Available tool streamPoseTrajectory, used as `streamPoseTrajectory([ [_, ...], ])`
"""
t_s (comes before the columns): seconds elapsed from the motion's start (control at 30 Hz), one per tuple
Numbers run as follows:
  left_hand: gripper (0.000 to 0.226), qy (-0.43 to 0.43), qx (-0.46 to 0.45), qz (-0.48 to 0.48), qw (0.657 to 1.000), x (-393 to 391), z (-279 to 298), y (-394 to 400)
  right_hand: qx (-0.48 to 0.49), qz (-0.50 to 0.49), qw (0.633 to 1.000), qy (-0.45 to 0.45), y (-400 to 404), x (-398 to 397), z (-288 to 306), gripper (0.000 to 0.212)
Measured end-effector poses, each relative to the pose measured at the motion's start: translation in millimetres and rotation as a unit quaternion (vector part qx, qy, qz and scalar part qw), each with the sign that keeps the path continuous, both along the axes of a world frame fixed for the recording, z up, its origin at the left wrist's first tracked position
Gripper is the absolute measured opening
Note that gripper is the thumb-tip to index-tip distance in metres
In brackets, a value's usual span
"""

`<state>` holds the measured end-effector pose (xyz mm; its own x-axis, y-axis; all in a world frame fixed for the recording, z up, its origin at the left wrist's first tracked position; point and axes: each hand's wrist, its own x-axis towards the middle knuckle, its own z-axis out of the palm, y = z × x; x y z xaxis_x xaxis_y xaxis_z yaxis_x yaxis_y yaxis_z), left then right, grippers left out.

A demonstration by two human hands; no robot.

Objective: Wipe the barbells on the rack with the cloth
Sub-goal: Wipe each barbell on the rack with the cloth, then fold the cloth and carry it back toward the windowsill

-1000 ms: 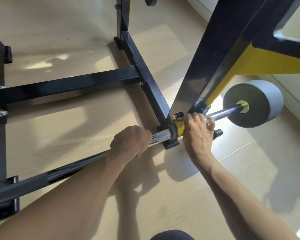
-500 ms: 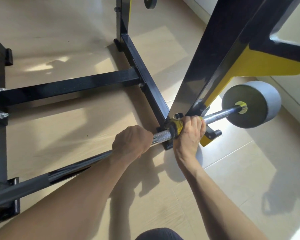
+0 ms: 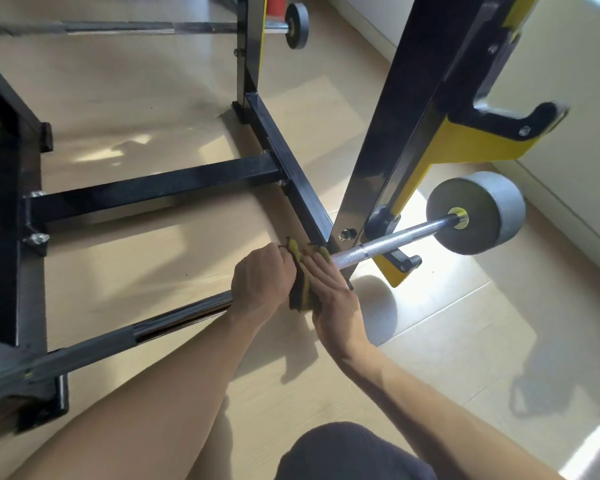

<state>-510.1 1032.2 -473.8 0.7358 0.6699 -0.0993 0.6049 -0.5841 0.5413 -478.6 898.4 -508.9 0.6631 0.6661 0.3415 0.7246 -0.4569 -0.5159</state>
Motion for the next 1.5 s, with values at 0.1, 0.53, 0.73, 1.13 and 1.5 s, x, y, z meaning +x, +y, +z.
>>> streamPoseTrajectory([
  [0.1,0.011,-0.188,0.025,0.028,0.981,-17.3,5.9,2.3,-0.088,0.039,0.992,0.083,-17.4,-9.9,27.7,0.044],
  [0.53,0.039,0.135,-0.326,-0.269,0.896,-52.4,243.5,-104.0,-0.276,0.018,0.867,0.415,-126.5,-10.4,281.4,0.022],
  [0.73,0.060,0.209,-0.485,-0.273,0.804,-50.4,401.0,-156.2,-0.181,-0.043,0.835,0.517,-212.1,2.5,451.6,0.044],
  [1.13,0.051,0.200,-0.562,-0.241,0.766,15.0,615.5,-300.0,0.019,-0.129,0.879,0.458,-394.8,11.3,673.6,0.064],
  [1.5,0.043,0.188,-0.729,-0.213,0.622,86.2,681.0,-389.2,0.053,-0.159,0.943,0.289,-467.1,19.0,749.7,0.029],
])
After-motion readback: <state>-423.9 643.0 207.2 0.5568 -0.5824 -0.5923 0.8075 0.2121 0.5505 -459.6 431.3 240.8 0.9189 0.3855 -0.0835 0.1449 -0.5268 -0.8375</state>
